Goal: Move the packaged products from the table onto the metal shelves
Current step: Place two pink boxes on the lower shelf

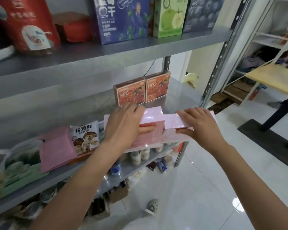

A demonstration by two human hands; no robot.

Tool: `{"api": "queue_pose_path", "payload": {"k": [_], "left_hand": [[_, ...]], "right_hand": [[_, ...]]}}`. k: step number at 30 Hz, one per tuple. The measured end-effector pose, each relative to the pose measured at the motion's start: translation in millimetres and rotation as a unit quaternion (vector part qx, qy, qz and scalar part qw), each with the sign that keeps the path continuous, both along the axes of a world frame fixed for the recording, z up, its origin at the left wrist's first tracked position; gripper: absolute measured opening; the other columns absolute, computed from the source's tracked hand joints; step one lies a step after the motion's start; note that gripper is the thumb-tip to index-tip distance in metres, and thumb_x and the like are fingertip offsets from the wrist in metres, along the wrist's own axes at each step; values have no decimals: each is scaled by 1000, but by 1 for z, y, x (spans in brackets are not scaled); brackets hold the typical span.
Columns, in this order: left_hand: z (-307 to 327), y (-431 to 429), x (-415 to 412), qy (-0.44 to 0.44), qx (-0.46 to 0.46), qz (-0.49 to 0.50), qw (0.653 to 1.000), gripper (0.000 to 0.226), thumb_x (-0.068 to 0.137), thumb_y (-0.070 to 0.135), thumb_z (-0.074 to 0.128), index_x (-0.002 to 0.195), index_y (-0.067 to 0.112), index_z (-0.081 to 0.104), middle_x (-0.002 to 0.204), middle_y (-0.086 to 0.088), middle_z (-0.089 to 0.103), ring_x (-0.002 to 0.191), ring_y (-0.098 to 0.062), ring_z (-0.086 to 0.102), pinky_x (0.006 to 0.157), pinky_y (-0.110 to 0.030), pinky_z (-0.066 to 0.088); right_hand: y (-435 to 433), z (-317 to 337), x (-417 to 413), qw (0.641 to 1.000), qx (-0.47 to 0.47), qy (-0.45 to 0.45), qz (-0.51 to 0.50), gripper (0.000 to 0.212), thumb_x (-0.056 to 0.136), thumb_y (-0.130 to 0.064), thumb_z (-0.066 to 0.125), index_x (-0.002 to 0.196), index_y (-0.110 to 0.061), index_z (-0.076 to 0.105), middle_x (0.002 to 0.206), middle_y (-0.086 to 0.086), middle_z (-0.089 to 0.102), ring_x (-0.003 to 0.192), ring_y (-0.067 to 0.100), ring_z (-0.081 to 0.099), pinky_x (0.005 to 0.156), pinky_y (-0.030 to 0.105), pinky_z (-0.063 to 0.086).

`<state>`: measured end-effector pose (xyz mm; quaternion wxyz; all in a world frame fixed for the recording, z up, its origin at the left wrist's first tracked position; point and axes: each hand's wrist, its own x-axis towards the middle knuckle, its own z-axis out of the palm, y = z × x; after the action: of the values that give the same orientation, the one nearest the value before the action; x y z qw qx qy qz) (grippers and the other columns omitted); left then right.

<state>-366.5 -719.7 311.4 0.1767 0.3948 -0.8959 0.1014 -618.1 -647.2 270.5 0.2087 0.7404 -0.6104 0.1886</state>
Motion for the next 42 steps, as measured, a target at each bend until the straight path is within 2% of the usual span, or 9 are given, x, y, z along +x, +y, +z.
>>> {"api": "queue_pose_path", "payload": {"k": [8, 15, 17, 20, 24, 27, 30, 34, 42], "left_hand": [[-4, -89, -82, -35, -30, 33, 998, 80, 72, 76, 44, 121, 14, 59, 115, -9, 65, 101, -25, 60, 79, -37, 50], [-12, -145, -119, -83, -26, 73, 994, 80, 69, 79, 47, 116, 16, 60, 110, -6, 68, 97, -22, 64, 66, -33, 52], [-15, -157, -122, -76, 9, 101, 992, 85, 66, 80, 41, 122, 18, 57, 117, -5, 66, 101, -24, 64, 74, -35, 53], [-20, -169, -124, -52, 41, 141, 988, 91, 65, 83, 29, 129, 22, 51, 130, -3, 59, 113, -26, 58, 88, -39, 52], [-15, -171, -128, -77, 54, 173, 981, 86, 76, 77, 42, 141, 21, 37, 143, -3, 44, 128, -25, 42, 101, -39, 38], [-15, -165, -133, -84, 0, 189, 978, 80, 79, 68, 53, 136, 12, 43, 129, -12, 50, 116, -31, 48, 95, -42, 41], [-32, -159, -135, -71, -77, 201, 974, 78, 74, 61, 61, 128, 5, 53, 121, -15, 57, 107, -36, 56, 94, -48, 45], [-39, -153, -140, -87, -86, 216, 969, 86, 68, 62, 61, 133, 5, 52, 122, -16, 62, 108, -36, 61, 103, -49, 40], [-30, -151, -157, -19, -42, 243, 969, 74, 59, 41, 79, 122, 4, 61, 110, -17, 68, 100, -39, 64, 88, -48, 51]], "right_hand": [[-98, 3, -79, 999, 10, -16, 27, 67, 82, -61, 48, 122, -11, 61, 105, 6, 64, 96, 28, 56, 94, 40, 40], [-177, 3, -115, 995, 31, -68, 62, 69, 76, -58, 54, 117, -3, 65, 98, 13, 67, 84, 36, 60, 79, 39, 49], [-200, 7, -119, 994, 49, -57, 86, 72, 77, -61, 54, 119, -5, 65, 99, 14, 68, 85, 37, 63, 80, 46, 52], [-230, 12, -122, 990, 62, -38, 124, 72, 80, -65, 48, 120, -7, 65, 100, 14, 68, 84, 35, 61, 72, 39, 51], [-256, 17, -126, 987, 79, -19, 136, 60, 77, -44, 70, 125, -8, 62, 118, 18, 65, 100, 40, 63, 82, 45, 52], [-264, 17, -128, 989, 65, 8, 135, 66, 76, -54, 66, 125, -10, 63, 116, 14, 67, 100, 36, 65, 81, 41, 53], [-267, 13, -129, 988, 40, 54, 135, 82, 56, -64, 78, 116, -8, 67, 105, 12, 70, 90, 33, 68, 76, 38, 55], [-270, 8, -132, 984, 9, 80, 156, 89, 41, -64, 84, 110, -10, 69, 98, 7, 71, 85, 28, 69, 69, 33, 55], [-284, 8, -130, 978, 10, 57, 202, 85, 37, -63, 86, 104, -13, 71, 93, 3, 72, 83, 24, 69, 74, 32, 54]]}}
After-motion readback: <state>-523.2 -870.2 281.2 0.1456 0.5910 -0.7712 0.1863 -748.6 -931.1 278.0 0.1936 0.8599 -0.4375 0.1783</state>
